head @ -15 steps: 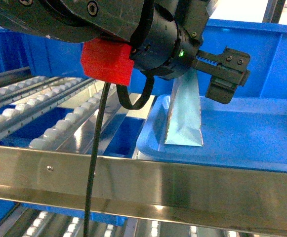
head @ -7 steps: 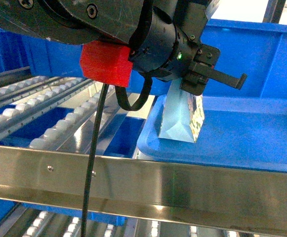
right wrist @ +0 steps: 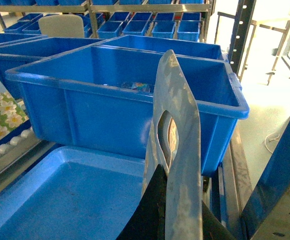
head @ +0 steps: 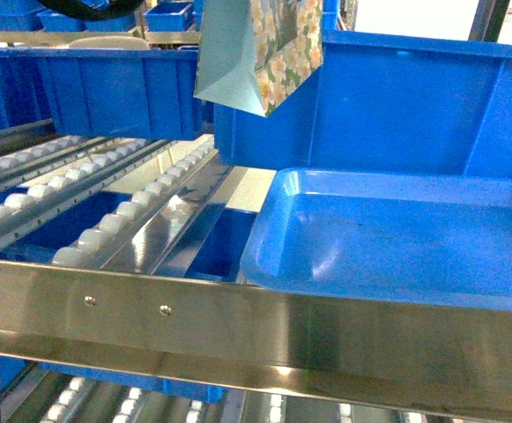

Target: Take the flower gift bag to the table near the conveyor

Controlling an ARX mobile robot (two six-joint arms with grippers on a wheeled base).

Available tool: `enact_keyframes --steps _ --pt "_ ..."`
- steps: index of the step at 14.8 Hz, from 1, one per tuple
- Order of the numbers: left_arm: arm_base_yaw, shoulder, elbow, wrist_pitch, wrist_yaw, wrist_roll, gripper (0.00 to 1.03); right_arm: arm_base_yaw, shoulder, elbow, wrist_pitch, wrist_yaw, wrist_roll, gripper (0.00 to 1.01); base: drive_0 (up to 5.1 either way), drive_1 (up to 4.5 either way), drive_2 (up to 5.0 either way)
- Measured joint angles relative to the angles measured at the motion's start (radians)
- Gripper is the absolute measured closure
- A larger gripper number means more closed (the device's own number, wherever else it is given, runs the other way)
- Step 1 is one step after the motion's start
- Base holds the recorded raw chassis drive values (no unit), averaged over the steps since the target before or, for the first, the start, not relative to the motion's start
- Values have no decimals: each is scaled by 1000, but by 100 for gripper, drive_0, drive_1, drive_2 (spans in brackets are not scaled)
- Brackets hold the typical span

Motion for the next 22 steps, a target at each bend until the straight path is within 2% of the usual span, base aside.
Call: enact_keyframes --steps 2,3,4,5,8,22 --pt "-30 -64 -43 -29 -48 -17 101 0 0 0 0 0 0 99 0 0 0" --pt "-44 -87 -63 -26 -82 -19 101 0 0 0 0 0 0 99 0 0 0" --pt "-58 -126 -99 -24 -142 -32 101 0 0 0 0 0 0 99 0 0 0" --pt "-60 -142 -126 6 -171 -40 101 0 0 0 0 0 0 99 0 0 0" --pt "-54 -135 -126 6 -176 -41 101 0 2 0 0 0 0 99 -130 -106 212" --pt "-56 -133 -127 5 -175 -41 101 0 -5 0 2 0 0 99 -451 16 409"
